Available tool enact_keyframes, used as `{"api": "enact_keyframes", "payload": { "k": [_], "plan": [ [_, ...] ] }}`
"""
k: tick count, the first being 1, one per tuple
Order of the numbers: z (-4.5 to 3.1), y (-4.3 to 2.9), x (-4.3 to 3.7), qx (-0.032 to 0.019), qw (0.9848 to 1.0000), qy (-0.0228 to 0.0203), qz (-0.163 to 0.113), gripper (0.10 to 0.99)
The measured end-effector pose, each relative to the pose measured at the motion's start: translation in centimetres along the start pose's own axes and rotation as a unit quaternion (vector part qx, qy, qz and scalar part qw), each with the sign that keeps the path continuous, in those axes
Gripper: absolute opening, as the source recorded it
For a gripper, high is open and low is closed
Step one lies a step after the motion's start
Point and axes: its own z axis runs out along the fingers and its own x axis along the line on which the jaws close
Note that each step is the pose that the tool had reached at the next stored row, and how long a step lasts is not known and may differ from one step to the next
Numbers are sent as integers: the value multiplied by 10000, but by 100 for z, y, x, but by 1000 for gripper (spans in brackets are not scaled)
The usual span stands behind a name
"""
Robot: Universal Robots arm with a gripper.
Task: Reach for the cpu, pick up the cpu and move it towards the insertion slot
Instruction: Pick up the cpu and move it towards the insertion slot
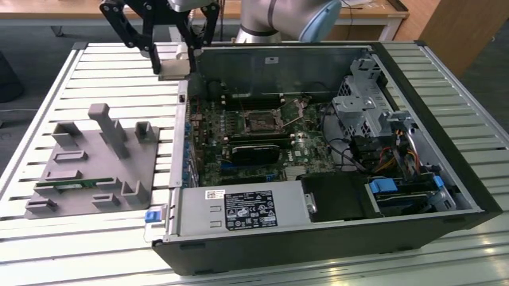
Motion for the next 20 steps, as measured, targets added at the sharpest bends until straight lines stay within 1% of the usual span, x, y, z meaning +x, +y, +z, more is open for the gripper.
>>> {"api": "enact_keyframes", "payload": {
  "k": [5,7,11,13,14,17,18,20],
  "plan": [
    [-1,15,-92,0,10000,0,0,541],
    [-2,31,-120,0,10000,0,0,541],
    [-3,114,-164,-6,10000,0,0,541],
    [-4,148,-184,-27,10000,0,0,541],
    [-5,162,-194,-46,10000,-1,-1,541],
    [-6,191,-230,-135,9999,-1,-1,541],
    [-6,199,-253,-162,9999,-2,0,541],
    [-6,209,-322,-172,9999,-2,0,541]
  ]
}}
